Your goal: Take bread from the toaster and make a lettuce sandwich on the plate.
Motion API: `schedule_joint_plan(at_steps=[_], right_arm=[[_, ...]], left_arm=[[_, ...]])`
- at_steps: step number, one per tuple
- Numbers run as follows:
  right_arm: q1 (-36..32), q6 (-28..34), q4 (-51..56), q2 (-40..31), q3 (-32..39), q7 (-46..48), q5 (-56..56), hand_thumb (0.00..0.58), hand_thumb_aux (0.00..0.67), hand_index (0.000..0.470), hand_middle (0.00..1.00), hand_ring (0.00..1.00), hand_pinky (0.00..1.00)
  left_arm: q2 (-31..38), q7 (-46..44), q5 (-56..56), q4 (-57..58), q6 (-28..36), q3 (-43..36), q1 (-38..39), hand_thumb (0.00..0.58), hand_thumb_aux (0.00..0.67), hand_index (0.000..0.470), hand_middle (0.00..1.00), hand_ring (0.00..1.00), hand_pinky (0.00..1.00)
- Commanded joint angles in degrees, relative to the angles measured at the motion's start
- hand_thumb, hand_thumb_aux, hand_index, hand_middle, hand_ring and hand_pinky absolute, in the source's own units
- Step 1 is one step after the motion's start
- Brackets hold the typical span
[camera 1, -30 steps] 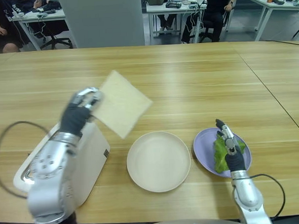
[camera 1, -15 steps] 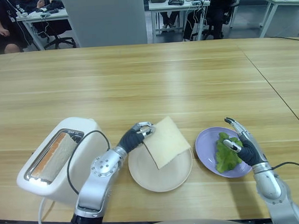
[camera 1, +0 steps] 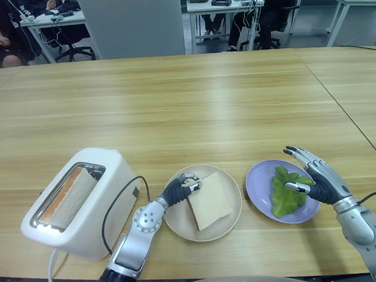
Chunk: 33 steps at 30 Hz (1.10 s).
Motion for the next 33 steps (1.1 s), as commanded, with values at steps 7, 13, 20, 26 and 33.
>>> schedule_joint_plan(at_steps=[7, 13, 20, 26, 33], right_arm=[[-0.9, -2.3, 2.4, -0.5, 0.8, 0.0, -1.3, 0.0, 0.0, 0.0, 0.0, 0.0, 0.0], [-0.2, -2.6, 2.5, 0.3, 1.4, -0.1, -1.4, 0.0, 0.0, 0.0, 0.0, 0.0, 0.0], [-0.7, -2.7, 4.0, 0.2, 2.8, 0.3, -2.0, 0.0, 0.0, 0.0, 0.0, 0.0, 0.0], [-1.6, -2.7, 4.7, -0.3, 2.7, 0.5, -1.7, 0.0, 0.0, 0.0, 0.0, 0.0, 0.0], [-1.5, -2.9, 5.0, -0.6, 2.7, 0.8, -1.7, 0.0, 0.0, 0.0, 0.0, 0.0, 0.0]], left_arm=[[-0.4, 3.6, 5.8, 3.6, -2.6, -0.1, 0.9, 0.294, 0.2, 0.137, 1.0, 1.0, 1.0], [-0.9, 5.6, 8.7, 3.6, -3.8, -0.1, -0.1, 0.0, 0.0, 0.0, 1.0, 1.0, 1.0], [-3.1, 9.9, 10.1, 2.3, -7.2, 1.7, -0.4, 0.0, 0.0, 0.0, 0.52, 0.52, 0.52], [-3.8, 13.0, 12.1, 0.0, -9.0, 3.6, -0.7, 0.0, 0.0, 0.0, 0.52, 0.52, 0.52], [-3.8, 15.0, 15.9, -8.8, -7.7, 6.4, 0.2, 0.0, 0.0, 0.0, 0.53, 0.53, 0.53]])
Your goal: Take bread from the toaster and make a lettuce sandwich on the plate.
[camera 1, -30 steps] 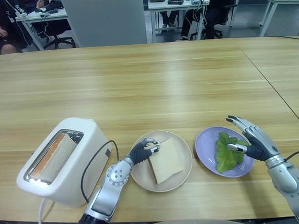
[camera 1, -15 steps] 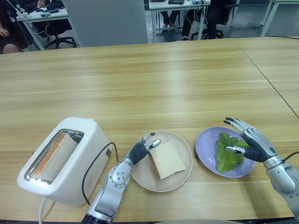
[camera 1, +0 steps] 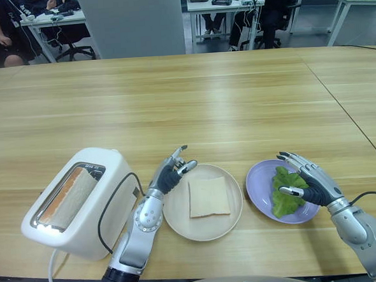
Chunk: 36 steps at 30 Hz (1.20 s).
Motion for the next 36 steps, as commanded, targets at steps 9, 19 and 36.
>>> schedule_joint_plan(at_steps=[9, 19, 36], right_arm=[[-2.5, -0.5, 3.1, -8.0, 0.4, -1.6, -9.4, 0.0, 0.0, 0.0, 0.0, 0.0, 0.0], [-9.5, -12.1, 16.1, -20.4, 2.8, -11.4, -14.7, 0.0, 0.0, 0.0, 0.0, 0.0, 0.0], [-19.5, -17.3, 34.9, -23.4, 18.9, -29.1, -29.0, 0.0, 0.0, 0.0, 0.0, 0.0, 0.0]], left_arm=[[-5.2, 0.6, 2.1, -16.0, 3.8, 2.6, 5.4, 0.0, 0.0, 0.0, 0.51, 0.51, 0.51], [-10.3, 2.0, 2.7, -19.7, 3.2, 0.5, 12.6, 0.0, 0.0, 0.0, 0.47, 0.47, 0.47], [-12.2, 1.9, 4.8, -19.7, 3.3, -4.0, 16.2, 0.0, 0.0, 0.0, 0.41, 0.41, 0.41]])
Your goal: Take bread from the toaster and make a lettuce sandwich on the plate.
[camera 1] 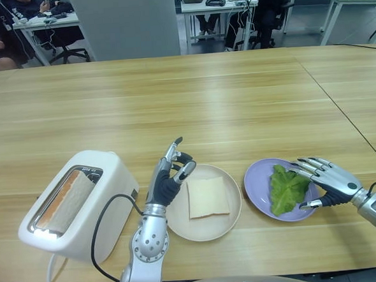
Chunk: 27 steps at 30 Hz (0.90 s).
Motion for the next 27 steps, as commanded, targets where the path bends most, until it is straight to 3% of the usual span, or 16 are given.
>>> schedule_joint_plan(at_steps=[1, 9, 21, 22, 23, 24, 25, 27], right_arm=[[-2.3, -0.7, 2.9, -0.6, 3.0, -1.4, -1.2, 0.0, 0.0, 0.0, 0.0, 0.0, 0.0], [-6.9, 1.0, 8.2, 0.1, 7.4, -3.6, -3.0, 0.0, 0.0, 0.0, 0.0, 0.0, 0.0], [-9.4, 9.3, 11.8, 3.3, 10.5, -0.6, -2.9, 0.0, 0.0, 0.0, 0.0, 0.0, 0.0], [-9.6, 9.5, 11.9, 3.2, 10.8, -0.5, -2.9, 0.096, 0.058, 0.04, 0.0, 0.0, 0.0], [-9.7, 10.0, 12.1, 3.2, 11.1, -0.3, -3.1, 0.31, 0.213, 0.146, 0.0, 0.0, 0.0], [-9.6, 10.6, 11.9, 3.1, 11.4, -0.5, -3.3, 0.31, 0.213, 0.146, 0.0, 0.0, 0.0], [-9.5, 11.1, 11.5, 2.9, 11.5, -0.5, -3.3, 0.494, 0.413, 0.283, 0.0, 0.0, 0.0], [-9.3, 11.4, 10.8, 2.5, 11.9, -0.5, -3.3, 0.516, 0.447, 0.307, 0.0, 0.0, 0.0]], left_arm=[[-0.3, 0.1, 0.7, -0.7, 0.5, -0.6, 1.4, 0.0, 0.0, 0.0, 0.41, 0.41, 0.41], [-2.4, 1.3, 2.6, -1.6, 0.8, -3.6, 3.9, 0.0, 0.0, 0.0, 0.4, 0.4, 0.4], [-3.7, 1.8, 3.4, -1.7, 0.7, -5.5, 5.4, 0.0, 0.0, 0.0, 0.39, 0.39, 0.39], [-3.8, 1.8, 3.5, -1.8, 0.8, -5.7, 5.3, 0.0, 0.0, 0.0, 0.39, 0.39, 0.39], [-3.9, 1.7, 3.6, -1.8, 0.9, -5.9, 5.2, 0.0, 0.0, 0.0, 0.39, 0.39, 0.39], [-3.9, 1.7, 3.7, -1.8, 0.9, -6.1, 5.2, 0.0, 0.0, 0.0, 0.39, 0.39, 0.39], [-3.9, 1.7, 3.7, -1.8, 0.9, -6.3, 5.2, 0.0, 0.0, 0.0, 0.39, 0.39, 0.39], [-3.9, 1.7, 3.8, -1.7, 0.8, -6.4, 5.6, 0.0, 0.0, 0.0, 0.39, 0.39, 0.39]])
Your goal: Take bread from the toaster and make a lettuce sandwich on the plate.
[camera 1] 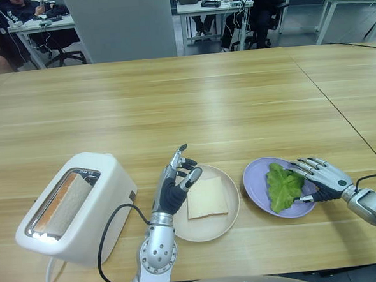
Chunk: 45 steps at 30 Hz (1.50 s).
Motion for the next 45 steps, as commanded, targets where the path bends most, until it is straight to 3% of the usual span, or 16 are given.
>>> schedule_joint_plan(at_steps=[1, 2, 17, 29, 38, 45], right_arm=[[0.1, 1.0, -0.5, -0.5, 1.7, 1.1, -0.5, 0.516, 0.447, 0.307, 0.0, 0.0, 0.0], [0.2, 1.0, -0.6, -0.7, 1.9, 1.1, -0.7, 0.58, 0.67, 0.46, 0.0, 0.0, 0.0], [2.6, 3.5, -5.0, -1.0, 0.3, 0.9, 2.8, 0.58, 0.67, 0.46, 0.0, 0.0, 0.0], [11.7, 7.1, -22.8, -2.5, -12.5, 11.4, 17.4, 0.58, 0.67, 0.46, 0.0, 0.0, 0.0], [16.2, 9.7, -33.8, 2.7, -19.7, 21.8, 29.7, 0.58, 0.67, 0.46, 0.0, 0.0, 0.0], [16.3, 12.9, -43.4, 11.3, -20.3, 29.3, 36.2, 0.58, 0.67, 0.46, 0.0, 0.0, 0.0]], left_arm=[[-1.1, 0.1, 0.4, -0.1, 0.7, -2.5, 1.1, 0.0, 0.0, 0.0, 0.39, 0.39, 0.39], [-1.0, 0.1, 0.2, 0.0, 0.7, -2.3, 1.1, 0.0, 0.0, 0.0, 0.39, 0.39, 0.39], [-0.7, 0.2, -0.5, 2.3, -0.1, -2.4, 0.3, 0.0, 0.0, 0.0, 0.39, 0.39, 0.39], [-0.3, 0.4, -2.3, 3.2, -0.7, -0.5, -0.3, 0.0, 0.0, 0.0, 0.4, 0.4, 0.4], [1.3, 0.0, -3.6, 1.6, -1.1, 3.4, -1.1, 0.0, 0.0, 0.0, 0.4, 0.4, 0.4], [3.8, -1.7, -1.3, -5.3, 1.9, 11.0, -4.1, 0.0, 0.0, 0.0, 0.4, 0.4, 0.4]])
